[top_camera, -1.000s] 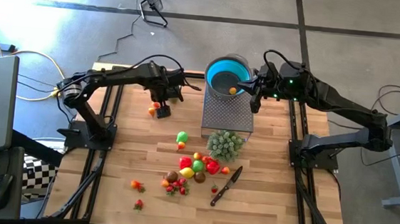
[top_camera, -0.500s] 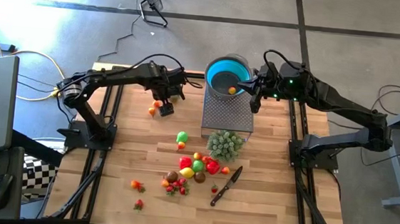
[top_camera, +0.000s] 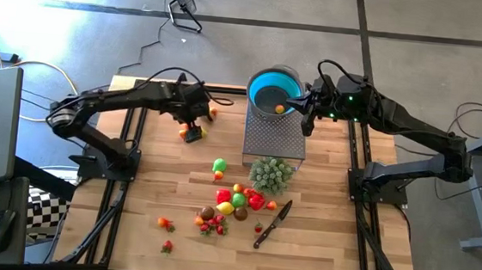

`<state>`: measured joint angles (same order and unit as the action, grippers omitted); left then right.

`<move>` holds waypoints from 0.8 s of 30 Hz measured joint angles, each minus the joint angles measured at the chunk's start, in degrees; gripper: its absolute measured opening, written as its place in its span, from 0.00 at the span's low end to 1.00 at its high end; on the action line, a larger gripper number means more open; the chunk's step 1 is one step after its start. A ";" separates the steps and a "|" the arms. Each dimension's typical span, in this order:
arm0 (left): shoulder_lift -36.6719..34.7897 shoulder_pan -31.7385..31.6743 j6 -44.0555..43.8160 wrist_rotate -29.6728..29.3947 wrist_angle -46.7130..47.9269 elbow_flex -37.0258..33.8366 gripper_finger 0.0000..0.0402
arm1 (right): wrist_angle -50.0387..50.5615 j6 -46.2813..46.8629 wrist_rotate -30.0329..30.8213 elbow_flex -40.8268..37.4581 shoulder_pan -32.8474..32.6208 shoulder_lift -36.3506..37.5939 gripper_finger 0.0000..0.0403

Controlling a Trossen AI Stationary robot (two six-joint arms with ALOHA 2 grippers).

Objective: Pick & Place Fruit
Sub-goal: Put the yellow lemon into the blue strainer bowl

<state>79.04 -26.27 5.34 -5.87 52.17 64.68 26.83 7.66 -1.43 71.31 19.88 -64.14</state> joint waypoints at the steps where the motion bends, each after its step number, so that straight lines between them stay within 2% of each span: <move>1: -0.65 -0.01 0.02 -0.70 -0.65 -0.39 0.85 | 0.00 0.00 -0.02 0.00 0.00 0.00 0.00; 8: -1.20 0.00 0.14 -5.29 -3.29 -0.63 0.85 | 0.00 -0.20 -0.02 0.00 0.00 0.00 0.00; 14: -1.20 0.01 0.20 -6.67 -3.18 -0.63 0.85 | 0.03 -0.20 -0.02 0.00 0.00 0.01 0.00; 18: -1.20 0.03 -2.09 -11.26 -3.06 -0.63 0.85 | 0.07 -0.20 -0.02 -0.02 0.00 0.00 0.00; 24: -1.20 0.03 -2.76 -13.06 -2.70 -0.63 0.85 | 0.11 -0.21 -0.04 0.00 0.00 0.00 0.00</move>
<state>77.84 -26.24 2.59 -18.93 49.47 64.05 26.94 7.46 -1.48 71.31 19.88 -64.13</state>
